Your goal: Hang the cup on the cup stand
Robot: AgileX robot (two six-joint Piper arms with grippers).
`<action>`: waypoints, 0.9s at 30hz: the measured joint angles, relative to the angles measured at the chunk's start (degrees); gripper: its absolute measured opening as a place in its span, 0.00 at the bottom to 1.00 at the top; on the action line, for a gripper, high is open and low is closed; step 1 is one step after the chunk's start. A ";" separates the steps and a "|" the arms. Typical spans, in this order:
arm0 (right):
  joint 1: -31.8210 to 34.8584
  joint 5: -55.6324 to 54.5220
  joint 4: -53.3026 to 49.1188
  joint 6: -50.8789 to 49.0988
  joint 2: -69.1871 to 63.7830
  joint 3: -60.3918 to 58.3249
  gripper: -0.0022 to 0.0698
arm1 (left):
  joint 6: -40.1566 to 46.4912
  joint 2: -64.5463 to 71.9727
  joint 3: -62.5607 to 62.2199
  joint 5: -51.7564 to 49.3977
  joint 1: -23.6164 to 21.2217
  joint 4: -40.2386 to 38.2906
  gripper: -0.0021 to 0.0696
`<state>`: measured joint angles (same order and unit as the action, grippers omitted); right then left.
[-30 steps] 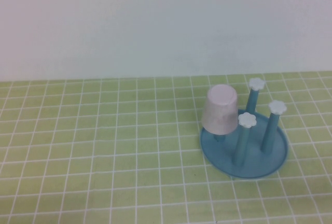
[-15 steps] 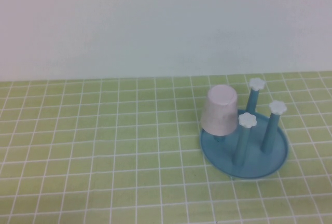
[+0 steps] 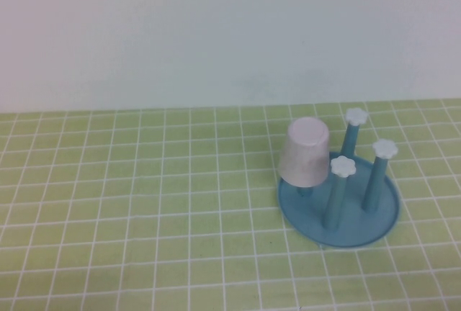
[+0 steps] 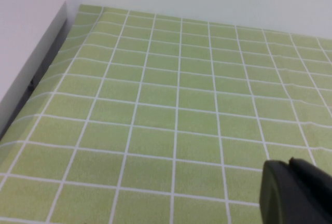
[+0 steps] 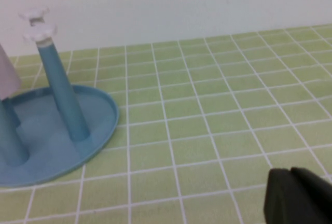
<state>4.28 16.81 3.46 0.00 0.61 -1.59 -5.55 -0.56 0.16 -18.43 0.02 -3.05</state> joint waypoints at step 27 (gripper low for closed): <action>-8.12 3.52 -1.47 5.37 0.00 0.21 0.03 | 0.00 0.00 0.00 0.00 0.00 0.00 0.03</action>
<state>-3.84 20.34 1.99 5.37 0.61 -1.39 -5.55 -0.56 0.16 -18.43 0.02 -3.05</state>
